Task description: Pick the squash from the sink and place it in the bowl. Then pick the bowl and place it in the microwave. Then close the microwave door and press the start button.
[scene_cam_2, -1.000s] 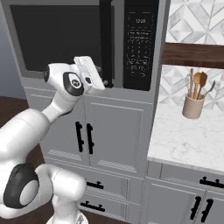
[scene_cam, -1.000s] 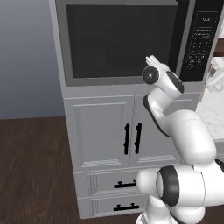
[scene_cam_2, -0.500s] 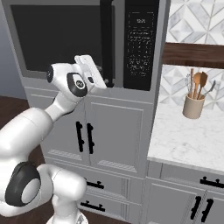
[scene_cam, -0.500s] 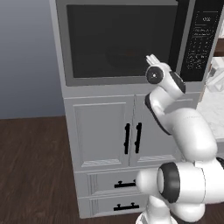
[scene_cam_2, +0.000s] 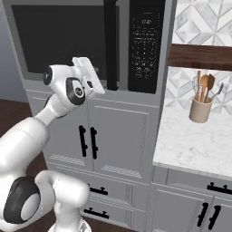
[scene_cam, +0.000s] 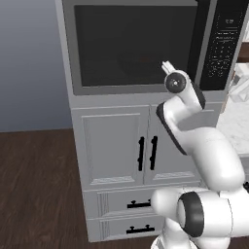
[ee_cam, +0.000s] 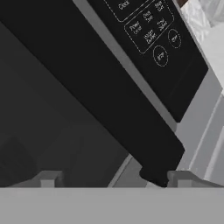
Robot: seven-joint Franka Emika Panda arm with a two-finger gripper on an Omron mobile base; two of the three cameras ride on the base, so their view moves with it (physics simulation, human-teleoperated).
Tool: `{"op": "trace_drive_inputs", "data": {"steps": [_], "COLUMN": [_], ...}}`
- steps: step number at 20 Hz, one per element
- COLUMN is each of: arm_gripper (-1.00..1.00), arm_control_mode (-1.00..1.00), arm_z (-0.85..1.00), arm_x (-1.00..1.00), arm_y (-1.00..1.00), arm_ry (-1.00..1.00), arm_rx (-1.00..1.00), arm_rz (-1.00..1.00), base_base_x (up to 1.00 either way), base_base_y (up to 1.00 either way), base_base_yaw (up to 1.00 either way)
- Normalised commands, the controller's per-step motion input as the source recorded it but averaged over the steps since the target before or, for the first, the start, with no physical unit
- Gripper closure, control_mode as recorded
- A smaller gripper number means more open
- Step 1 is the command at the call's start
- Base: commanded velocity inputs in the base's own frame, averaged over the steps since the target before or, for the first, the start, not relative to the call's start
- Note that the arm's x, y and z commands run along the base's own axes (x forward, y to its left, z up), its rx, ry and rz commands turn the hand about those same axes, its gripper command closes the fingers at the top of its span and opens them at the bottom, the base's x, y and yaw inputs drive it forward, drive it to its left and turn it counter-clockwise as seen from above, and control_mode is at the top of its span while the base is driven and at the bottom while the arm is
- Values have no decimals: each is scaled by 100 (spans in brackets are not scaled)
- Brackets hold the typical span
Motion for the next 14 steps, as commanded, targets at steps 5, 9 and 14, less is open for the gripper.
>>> {"op": "trace_drive_inputs", "data": {"steps": [5, 9, 14], "arm_gripper": [-100, -100, -100], "arm_control_mode": [-100, -100, -100], "arm_z": [33, 46, 31], "arm_x": [-91, -99, -78], "arm_y": [43, -44, -96], "arm_ry": [-1, -4, -17], "arm_rx": [27, 44, 35], "arm_rz": [13, 18, 14], "base_base_x": [0, 0, 0], "base_base_y": [0, 0, 0], "base_base_yaw": [0, 0, 0]}}
